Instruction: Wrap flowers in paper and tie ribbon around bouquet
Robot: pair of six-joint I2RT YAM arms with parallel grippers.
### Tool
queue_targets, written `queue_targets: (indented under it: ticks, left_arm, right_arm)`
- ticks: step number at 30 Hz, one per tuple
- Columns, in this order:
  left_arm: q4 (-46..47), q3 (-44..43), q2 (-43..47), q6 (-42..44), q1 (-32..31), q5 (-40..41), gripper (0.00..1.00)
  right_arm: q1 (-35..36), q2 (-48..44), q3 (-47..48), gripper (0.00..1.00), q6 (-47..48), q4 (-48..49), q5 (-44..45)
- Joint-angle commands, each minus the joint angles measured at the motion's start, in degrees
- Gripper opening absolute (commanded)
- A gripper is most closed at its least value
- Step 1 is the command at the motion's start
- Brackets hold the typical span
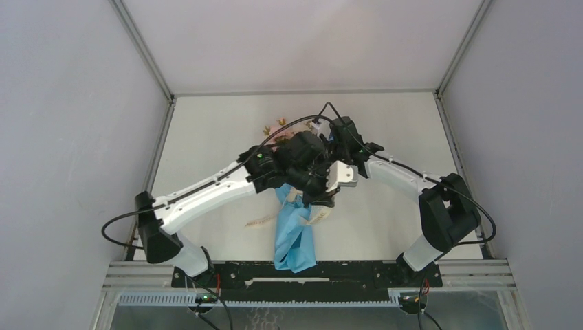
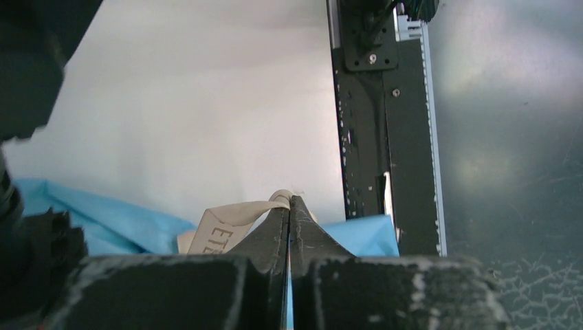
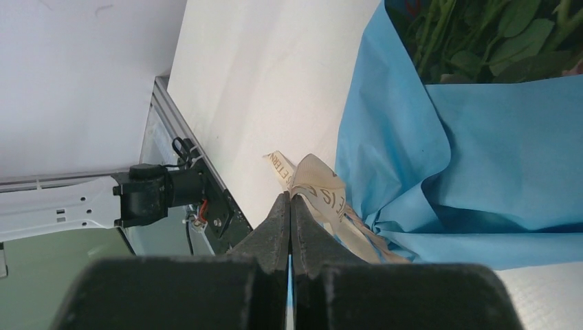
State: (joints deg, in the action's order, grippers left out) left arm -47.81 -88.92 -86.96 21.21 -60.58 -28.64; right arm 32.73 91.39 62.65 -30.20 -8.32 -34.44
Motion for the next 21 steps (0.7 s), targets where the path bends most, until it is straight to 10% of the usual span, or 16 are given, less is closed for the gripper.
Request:
queue_targets:
  ticks: [1,9,14,21]
  left_arm:
    - [6.8,-5.8,-4.6,-4.8,-3.2,0.0,0.00]
    - [8.5,-4.6,-7.7,3.7,-7.7,6.2,0.01]
    - [10.5,5.0,-3.3,10.2,-8.4,12.2,0.51]
    - [6.8,11.1,7.7,15.7,-8.3,22.4,0.71]
  right_arm:
    - [-1.2,-1.5,0.4,0.00,1.3,2.7,-2.1]
    - [-1.7,-1.9,0.4,0.00,2.8,2.8,-2.6]
    - [-1.3,-2.1,0.4,0.00,3.5,1.5,-2.4]
    - [0.3,-3.0,0.4,0.00,4.0,0.8,-1.3]
